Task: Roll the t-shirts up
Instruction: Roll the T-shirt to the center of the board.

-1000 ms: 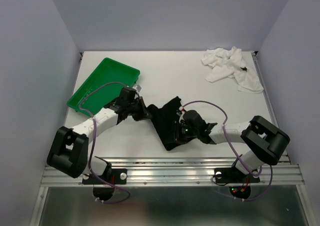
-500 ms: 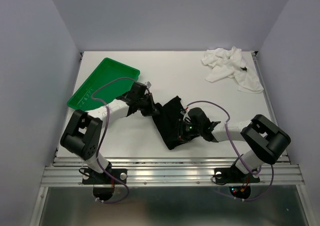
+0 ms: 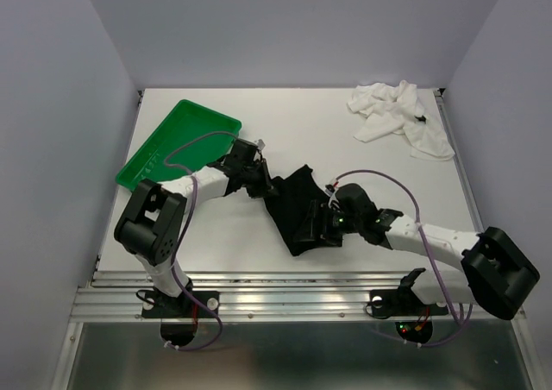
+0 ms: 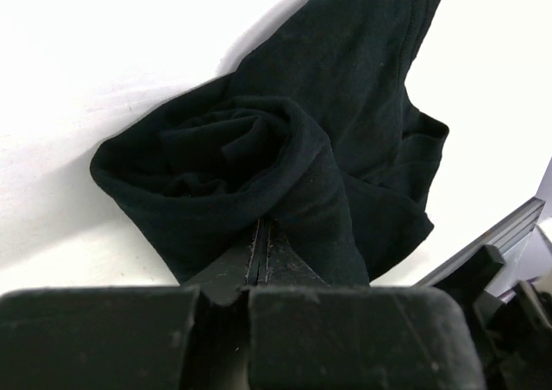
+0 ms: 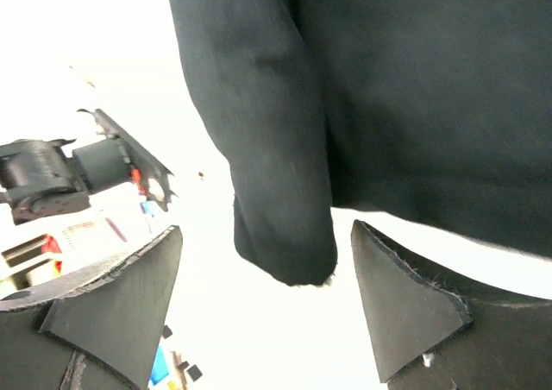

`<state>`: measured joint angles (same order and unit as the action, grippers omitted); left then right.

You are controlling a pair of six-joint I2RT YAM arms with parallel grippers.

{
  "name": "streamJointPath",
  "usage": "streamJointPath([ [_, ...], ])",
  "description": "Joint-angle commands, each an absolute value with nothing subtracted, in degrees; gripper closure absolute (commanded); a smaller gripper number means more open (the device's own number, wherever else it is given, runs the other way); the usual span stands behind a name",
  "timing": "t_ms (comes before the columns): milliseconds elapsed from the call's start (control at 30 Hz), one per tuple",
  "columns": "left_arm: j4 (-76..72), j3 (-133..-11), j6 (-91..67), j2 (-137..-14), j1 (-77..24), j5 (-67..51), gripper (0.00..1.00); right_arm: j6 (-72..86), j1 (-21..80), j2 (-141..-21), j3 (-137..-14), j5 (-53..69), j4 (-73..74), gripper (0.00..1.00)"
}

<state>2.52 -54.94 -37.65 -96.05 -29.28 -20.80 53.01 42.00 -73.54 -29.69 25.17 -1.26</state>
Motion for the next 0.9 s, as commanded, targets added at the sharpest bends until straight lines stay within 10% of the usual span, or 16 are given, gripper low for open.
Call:
streamJointPath([
  [0,2.1,-57.3,-35.9,-97.2,-29.4,-19.7,1.00,48.5,41.7,-68.4,-33.6,20.2,13.4,0.16],
  [300,2.0,-58.4,-36.2,-98.6,-30.2,-19.8,1.00,43.1,41.7,-62.3,-44.4,7.8,29.9,0.22],
  [867,3.5,-61.1,-36.6,-100.8,-31.1,-19.8,1.00,39.2,48.7,-79.7,-46.6,2.6,21.4,0.80],
])
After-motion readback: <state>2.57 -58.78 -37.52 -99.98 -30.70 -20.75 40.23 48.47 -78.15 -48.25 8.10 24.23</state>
